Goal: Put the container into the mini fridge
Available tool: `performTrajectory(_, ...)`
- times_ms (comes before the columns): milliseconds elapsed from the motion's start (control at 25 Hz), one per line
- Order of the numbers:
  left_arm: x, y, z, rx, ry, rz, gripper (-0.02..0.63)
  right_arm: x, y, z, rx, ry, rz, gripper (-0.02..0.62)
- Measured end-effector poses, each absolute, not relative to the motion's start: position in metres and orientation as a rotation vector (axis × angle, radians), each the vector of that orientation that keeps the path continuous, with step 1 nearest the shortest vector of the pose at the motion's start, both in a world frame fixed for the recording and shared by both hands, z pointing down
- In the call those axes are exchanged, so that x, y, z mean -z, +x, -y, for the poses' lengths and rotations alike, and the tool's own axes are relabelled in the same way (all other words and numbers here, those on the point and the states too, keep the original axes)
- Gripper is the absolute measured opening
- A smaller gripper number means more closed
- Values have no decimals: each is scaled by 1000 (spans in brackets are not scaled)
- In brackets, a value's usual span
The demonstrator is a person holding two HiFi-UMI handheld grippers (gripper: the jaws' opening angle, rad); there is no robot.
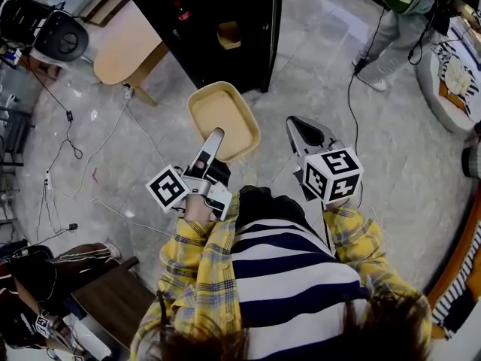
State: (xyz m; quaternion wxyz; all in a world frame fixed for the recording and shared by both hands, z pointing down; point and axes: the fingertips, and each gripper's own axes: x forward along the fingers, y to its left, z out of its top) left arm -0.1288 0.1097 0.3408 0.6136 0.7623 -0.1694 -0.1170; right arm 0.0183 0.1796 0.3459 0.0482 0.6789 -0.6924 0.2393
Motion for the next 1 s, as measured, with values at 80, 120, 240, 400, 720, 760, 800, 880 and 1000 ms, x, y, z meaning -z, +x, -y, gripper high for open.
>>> performTrajectory(80,-341,-126,-95,278,1746,387,222,-345,20,-167,-729,2063,2110,28)
performTrajectory(120,-341,-124,-87,280,1745,386,222,-344,21,-160,-726,2059,2109,28)
performTrajectory(240,-340,-114,-64,277,1748,381,222,-340,30,-136,-718,2063,2103,28)
performTrajectory(400,-339,-99,-39,271,1746,376,222,-339,41,-114,-719,2065,2092,28)
performTrajectory(720,-349,-87,7,247,1749,370,222,-351,50,-75,-751,2085,2056,28)
performTrajectory(760,-352,-90,10,240,1748,371,222,-352,47,-72,-750,2087,2051,28)
performTrajectory(800,-355,-94,12,234,1749,371,222,-353,42,-71,-746,2089,2047,28)
performTrajectory(880,-361,-100,14,225,1756,366,222,-354,34,-72,-734,2094,2038,28)
performTrajectory(1000,-367,-97,24,227,1747,366,222,-359,32,-66,-741,2084,2029,28)
